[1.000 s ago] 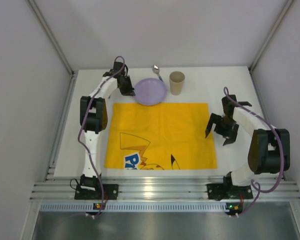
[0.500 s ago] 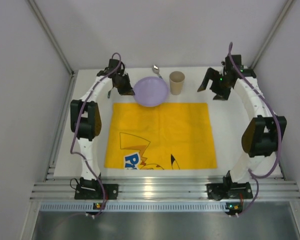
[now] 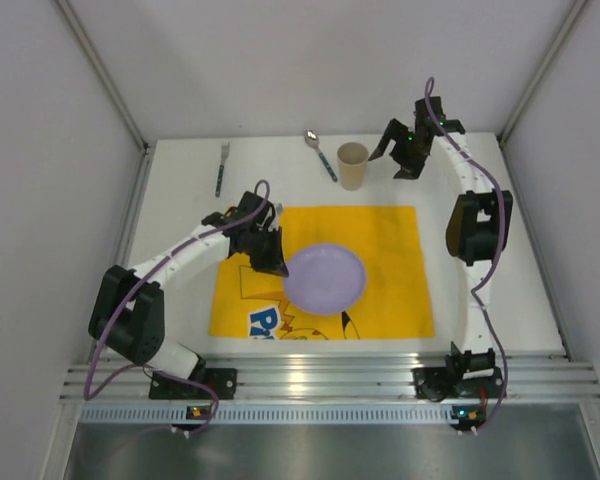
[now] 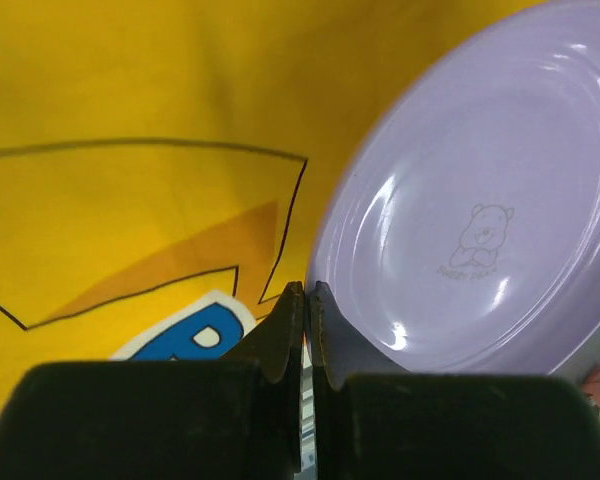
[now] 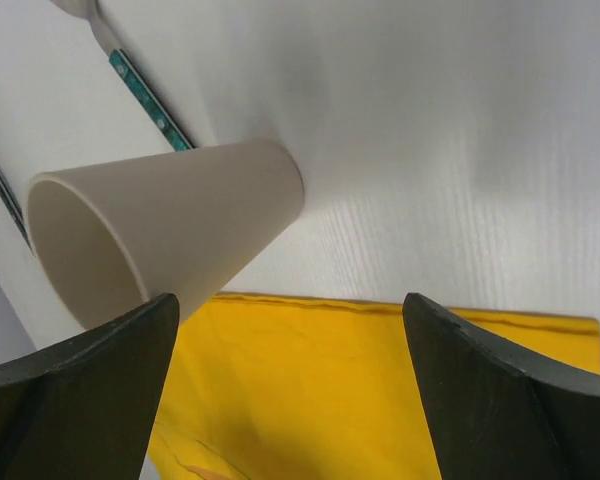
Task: Set the dinner table for one person
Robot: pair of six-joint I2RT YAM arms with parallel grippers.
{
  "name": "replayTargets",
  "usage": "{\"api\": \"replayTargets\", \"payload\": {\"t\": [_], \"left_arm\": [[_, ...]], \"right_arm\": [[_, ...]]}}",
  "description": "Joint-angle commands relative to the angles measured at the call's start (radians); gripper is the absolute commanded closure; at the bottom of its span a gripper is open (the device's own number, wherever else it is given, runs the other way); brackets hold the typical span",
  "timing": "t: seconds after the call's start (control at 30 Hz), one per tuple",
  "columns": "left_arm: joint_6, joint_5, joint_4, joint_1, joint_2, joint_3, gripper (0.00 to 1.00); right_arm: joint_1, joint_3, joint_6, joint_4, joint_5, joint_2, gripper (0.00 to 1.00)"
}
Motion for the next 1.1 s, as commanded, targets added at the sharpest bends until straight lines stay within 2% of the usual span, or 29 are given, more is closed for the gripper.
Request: {"api": "replayTargets", "payload": {"t": [0.0, 0.1, 0.17, 0.2, 0.27, 0.3, 0.37, 0.4, 0.43, 0.53, 0.67, 0.9, 1.07], "left_arm": [[-0.100, -0.041, 0.093, -0.040, -0.095, -0.118, 1.00], [-0.094, -0.090, 0.078, -0.046, -0.103, -0.173, 1.00], [-0.066, -0.143, 0.034, -0.045, -0.077, -0.161, 0.89], [-0.057, -0.145, 0.009, -0.046, -0.066, -0.155, 0.81], [-0.046, -0.139, 0.009, -0.046, -0.048, -0.155, 0.72], [-0.042, -0.136, 0.011, -0.046, -0.048, -0.157, 0.65], [-0.023, -0.145, 0.008, -0.046, -0.055, -0.161, 0.60], [-0.016, -0.163, 0.001, -0.045, -0.055, -0.160, 0.56], [-0.008, -0.169, -0.002, -0.045, -0.054, -0.155, 0.50], [0.021, -0.162, -0.006, -0.045, -0.025, -0.134, 0.40], [0.046, -0.144, -0.006, -0.045, 0.014, -0.098, 0.36], [0.046, -0.134, 0.027, -0.020, 0.021, -0.011, 0.33], [0.093, -0.056, 0.122, 0.052, 0.113, 0.211, 0.32]], "right_arm": [[0.051, 0.068, 0.073, 0.104, -0.038, -0.010, 0.06], [0.068, 0.065, 0.098, 0.167, -0.021, -0.018, 0.07], [0.074, 0.069, 0.107, 0.175, -0.016, -0.009, 0.08], [0.074, 0.072, 0.106, 0.173, -0.014, -0.004, 0.08], [0.077, 0.071, 0.100, 0.140, 0.005, -0.010, 0.09], [0.076, 0.047, 0.095, 0.126, 0.015, -0.021, 0.10], [0.077, -0.016, 0.083, 0.146, 0.027, -0.088, 0.10], [0.077, -0.094, 0.080, 0.161, 0.039, -0.117, 0.10], [0.077, -0.131, 0.078, 0.199, 0.044, -0.174, 0.11], [0.077, -0.219, 0.069, 0.247, 0.059, -0.239, 0.10], [0.094, -0.245, 0.078, 0.311, 0.001, -0.269, 0.09], [0.188, -0.076, 0.084, 0.233, -0.059, -0.145, 0.08], [0.186, -0.240, 0.055, 0.256, -0.057, -0.277, 0.07]]}}
